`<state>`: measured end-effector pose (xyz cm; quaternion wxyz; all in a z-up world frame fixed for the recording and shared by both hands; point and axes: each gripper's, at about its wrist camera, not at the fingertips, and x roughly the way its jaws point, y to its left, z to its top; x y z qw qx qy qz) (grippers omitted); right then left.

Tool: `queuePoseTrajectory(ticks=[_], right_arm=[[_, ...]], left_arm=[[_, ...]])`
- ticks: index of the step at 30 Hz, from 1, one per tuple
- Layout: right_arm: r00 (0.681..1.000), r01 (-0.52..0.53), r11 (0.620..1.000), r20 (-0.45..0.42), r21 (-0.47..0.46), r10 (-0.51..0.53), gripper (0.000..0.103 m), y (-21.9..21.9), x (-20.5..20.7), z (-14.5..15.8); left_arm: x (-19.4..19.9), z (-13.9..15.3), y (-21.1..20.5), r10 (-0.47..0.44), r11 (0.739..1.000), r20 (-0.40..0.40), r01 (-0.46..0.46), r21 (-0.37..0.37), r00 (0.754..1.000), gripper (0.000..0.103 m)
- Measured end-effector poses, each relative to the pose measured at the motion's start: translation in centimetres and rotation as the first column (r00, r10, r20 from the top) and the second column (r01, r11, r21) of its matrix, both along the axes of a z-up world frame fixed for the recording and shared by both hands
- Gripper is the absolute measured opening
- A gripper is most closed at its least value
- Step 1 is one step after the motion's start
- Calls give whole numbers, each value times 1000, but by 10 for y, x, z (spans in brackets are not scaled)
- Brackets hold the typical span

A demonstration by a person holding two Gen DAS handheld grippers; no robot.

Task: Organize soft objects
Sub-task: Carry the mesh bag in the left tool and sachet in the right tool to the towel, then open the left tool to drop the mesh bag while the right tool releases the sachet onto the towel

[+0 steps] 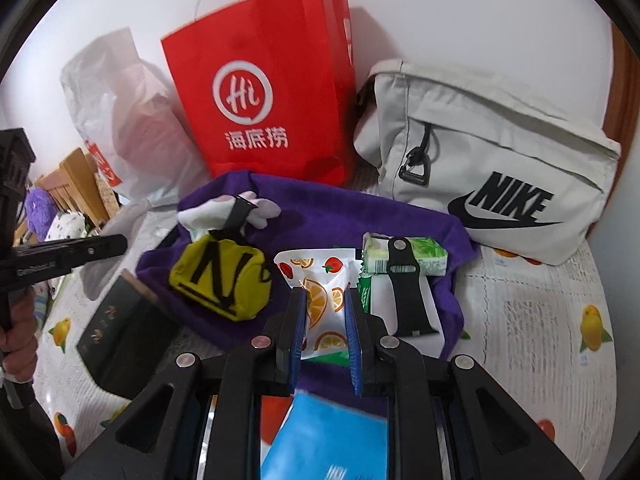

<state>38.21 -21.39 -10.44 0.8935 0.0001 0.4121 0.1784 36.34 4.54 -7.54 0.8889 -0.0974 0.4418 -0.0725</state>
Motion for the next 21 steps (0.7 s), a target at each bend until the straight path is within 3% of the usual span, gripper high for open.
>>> queuePoseTrajectory(ticks=[11,13,21], right_arm=[[993,-29,999,-117,-45,24,28,7,33,-25],[992,-28,999,-126,-38,23,38,7,36,-25],[994,-36,999,-108,-18,34,55,7,37,-23]], left_arm=[[25,-14,-4,-18,1000,-22,18,-10,1000,7],[28,-16,-5,-20,1000,-29,19,-15,999,7],[39,-15,-20,-64,997,-38,63,-33,997,7]])
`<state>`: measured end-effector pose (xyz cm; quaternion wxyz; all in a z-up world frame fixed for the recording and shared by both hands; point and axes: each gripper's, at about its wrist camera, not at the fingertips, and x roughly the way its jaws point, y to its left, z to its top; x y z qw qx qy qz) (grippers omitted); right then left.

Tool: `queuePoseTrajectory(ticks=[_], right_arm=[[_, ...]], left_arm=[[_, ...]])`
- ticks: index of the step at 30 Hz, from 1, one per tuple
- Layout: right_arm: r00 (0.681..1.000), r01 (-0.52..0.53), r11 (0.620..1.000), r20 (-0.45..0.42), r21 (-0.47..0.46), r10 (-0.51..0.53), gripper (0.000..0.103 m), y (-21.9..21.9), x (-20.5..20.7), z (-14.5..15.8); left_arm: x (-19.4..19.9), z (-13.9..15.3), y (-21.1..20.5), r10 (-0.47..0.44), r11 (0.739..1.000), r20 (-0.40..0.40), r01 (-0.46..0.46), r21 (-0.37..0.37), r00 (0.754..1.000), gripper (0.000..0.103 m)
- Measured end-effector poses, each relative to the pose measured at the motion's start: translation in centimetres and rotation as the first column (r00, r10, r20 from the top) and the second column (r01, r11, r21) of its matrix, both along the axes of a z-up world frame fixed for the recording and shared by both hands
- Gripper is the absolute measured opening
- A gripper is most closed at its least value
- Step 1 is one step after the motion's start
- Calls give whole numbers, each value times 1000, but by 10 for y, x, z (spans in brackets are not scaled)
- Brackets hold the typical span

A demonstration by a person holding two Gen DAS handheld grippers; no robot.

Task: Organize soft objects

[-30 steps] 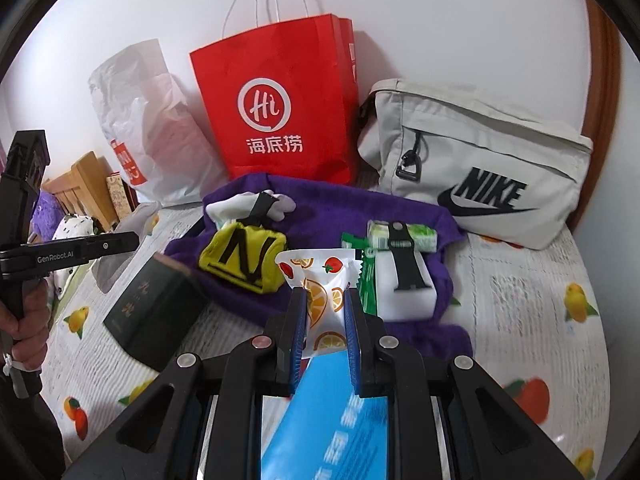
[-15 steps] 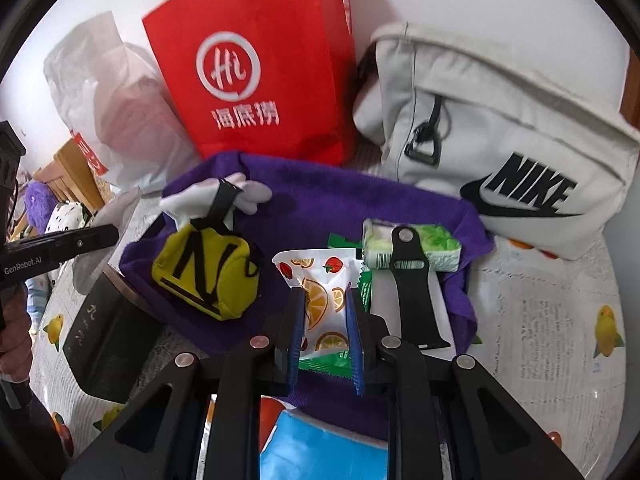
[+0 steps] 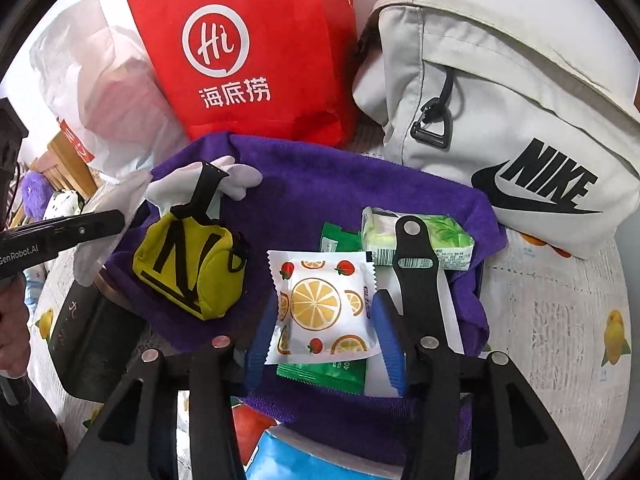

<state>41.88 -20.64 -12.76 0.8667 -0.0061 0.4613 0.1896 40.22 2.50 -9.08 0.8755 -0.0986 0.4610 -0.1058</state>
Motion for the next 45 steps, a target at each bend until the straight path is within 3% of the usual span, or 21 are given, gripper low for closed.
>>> queuePoseTrajectory(ticks=[4,11,19,21,27,29,31,34,45], right_arm=[[1000,14,1000,13,11,-14,69,-3,1,2],[999,23,999,31,28,-24,69,-10,-7,8],[996,47,999,72,24,-48,69,-28,-37,23],[996,48,999,70,23,-49,69,-29,-41,23],[997,65,995,47,73,-69,69,-39,-50,20],[996,77,992,36,99,-81,69,-42,-50,19],[996,87,989,24,119,-90,70,-45,-51,18],[995,98,987,17,129,-101,70,-48,-53,17],[994,99,991,33,92,-102,70,-47,-82,26]], left_arm=[[6,2,-11,-24,1000,-2,24,-1,1000,7],[20,6,-36,-82,996,-5,82,-20,997,7],[37,-16,-59,-117,993,-55,116,-19,992,8],[41,-21,-63,-118,993,-70,118,-5,990,11],[50,-24,-70,-112,993,-60,114,33,992,35],[50,-20,-68,-101,994,-46,102,27,994,58],[50,-16,-68,-102,994,-37,104,28,994,66],[47,-11,-71,-101,994,-26,103,48,995,72],[5,4,-63,-72,990,-10,72,120,997,72]])
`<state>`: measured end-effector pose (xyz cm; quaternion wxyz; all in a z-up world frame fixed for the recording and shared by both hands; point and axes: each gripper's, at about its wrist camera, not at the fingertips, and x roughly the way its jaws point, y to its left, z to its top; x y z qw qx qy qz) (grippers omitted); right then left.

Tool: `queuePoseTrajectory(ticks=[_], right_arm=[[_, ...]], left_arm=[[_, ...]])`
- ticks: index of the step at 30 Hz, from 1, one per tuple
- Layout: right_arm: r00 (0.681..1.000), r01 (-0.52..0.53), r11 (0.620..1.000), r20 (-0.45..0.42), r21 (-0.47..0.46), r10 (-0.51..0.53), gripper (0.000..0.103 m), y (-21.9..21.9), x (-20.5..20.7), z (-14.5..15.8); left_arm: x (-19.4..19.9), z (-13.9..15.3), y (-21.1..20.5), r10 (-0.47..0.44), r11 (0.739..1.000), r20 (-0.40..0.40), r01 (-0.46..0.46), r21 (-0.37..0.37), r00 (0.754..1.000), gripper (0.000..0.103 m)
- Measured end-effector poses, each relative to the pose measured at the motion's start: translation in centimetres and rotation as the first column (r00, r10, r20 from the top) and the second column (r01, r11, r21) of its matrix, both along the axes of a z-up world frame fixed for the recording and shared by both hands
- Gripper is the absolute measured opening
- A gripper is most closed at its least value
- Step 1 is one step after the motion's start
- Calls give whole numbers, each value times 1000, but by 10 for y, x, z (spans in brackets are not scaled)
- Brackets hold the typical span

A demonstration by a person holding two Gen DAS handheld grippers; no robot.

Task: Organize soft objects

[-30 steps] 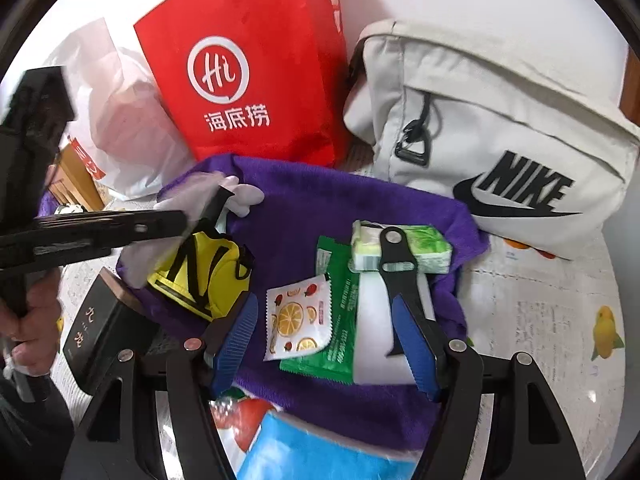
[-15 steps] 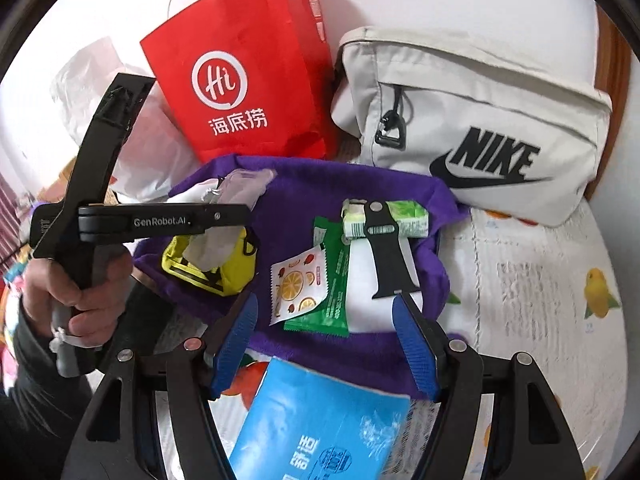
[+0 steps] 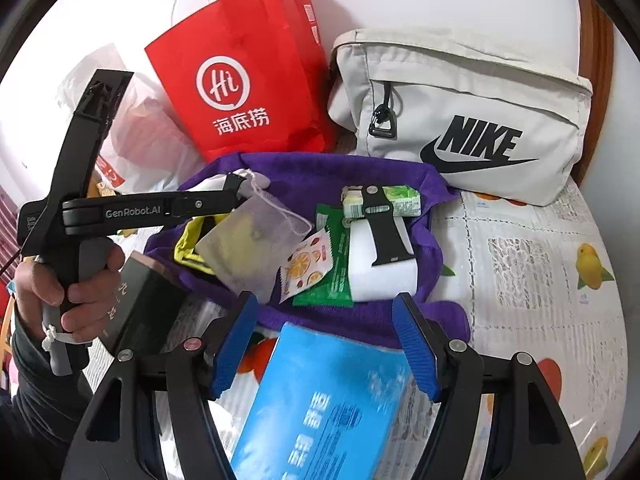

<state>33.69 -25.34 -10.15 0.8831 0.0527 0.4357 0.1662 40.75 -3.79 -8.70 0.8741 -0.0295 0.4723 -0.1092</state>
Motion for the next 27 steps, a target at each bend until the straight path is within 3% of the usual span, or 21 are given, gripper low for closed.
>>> queuePoseTrajectory(ticks=[6,8,10,17,20,27], right_arm=[[1000,8,1000,-25,8,-7,70,3,-25,7],[999,15,1000,-31,3,-15,71,5,-35,9],[999,31,999,-23,-11,-31,83,8,-48,9],[999,49,999,1,-17,-49,89,16,-96,17],[998,63,998,23,7,-63,96,16,-115,23],[991,103,994,85,-30,-100,98,18,-156,41]], left_arm=[[-45,15,7,18,999,36,-19,27,999,75],[-62,21,10,32,999,55,-34,36,998,80],[-82,28,12,44,997,92,-49,57,995,83],[-151,55,26,88,995,150,-93,23,985,103],[-184,66,26,108,991,192,-120,54,975,103],[-247,73,23,150,983,237,-171,70,960,103]])
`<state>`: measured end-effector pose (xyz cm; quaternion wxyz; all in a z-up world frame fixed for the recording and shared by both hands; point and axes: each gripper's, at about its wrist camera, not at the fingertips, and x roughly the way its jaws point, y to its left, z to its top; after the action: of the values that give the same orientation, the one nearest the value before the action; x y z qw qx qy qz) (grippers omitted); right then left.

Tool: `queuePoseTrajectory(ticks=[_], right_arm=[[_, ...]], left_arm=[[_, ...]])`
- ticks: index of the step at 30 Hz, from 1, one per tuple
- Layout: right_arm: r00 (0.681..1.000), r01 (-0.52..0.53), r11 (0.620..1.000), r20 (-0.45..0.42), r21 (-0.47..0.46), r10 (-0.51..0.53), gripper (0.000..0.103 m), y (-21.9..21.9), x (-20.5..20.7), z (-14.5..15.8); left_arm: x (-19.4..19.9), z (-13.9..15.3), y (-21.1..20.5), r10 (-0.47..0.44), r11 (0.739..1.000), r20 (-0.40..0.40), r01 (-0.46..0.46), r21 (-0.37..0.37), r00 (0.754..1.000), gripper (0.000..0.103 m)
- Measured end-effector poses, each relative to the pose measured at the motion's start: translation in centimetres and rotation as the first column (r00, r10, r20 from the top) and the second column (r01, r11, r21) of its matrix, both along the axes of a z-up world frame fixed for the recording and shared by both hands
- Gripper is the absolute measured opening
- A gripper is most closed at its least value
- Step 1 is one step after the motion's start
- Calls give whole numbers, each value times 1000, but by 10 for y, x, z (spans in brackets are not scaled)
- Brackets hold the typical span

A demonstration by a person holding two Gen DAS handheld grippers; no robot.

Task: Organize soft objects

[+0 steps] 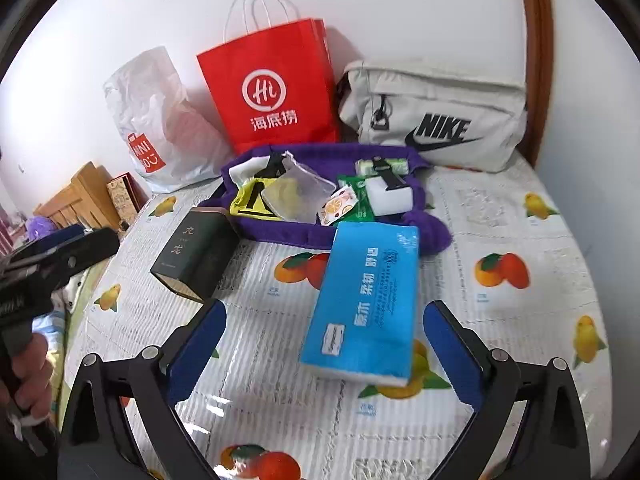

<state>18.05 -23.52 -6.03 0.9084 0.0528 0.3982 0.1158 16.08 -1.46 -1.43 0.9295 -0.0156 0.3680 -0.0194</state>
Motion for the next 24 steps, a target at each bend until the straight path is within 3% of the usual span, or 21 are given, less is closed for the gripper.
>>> queuePoseTrajectory(ticks=[17,24], right_arm=[[996,47,998,76,-33,-44,98,-13,-100,21],[993,49,998,111,-42,-44,98,-14,-130,26]], left_arm=[[-102,-6,-14,23,1000,63,-24,11,998,103],[-126,-4,-18,27,999,73,-29,23,997,103]])
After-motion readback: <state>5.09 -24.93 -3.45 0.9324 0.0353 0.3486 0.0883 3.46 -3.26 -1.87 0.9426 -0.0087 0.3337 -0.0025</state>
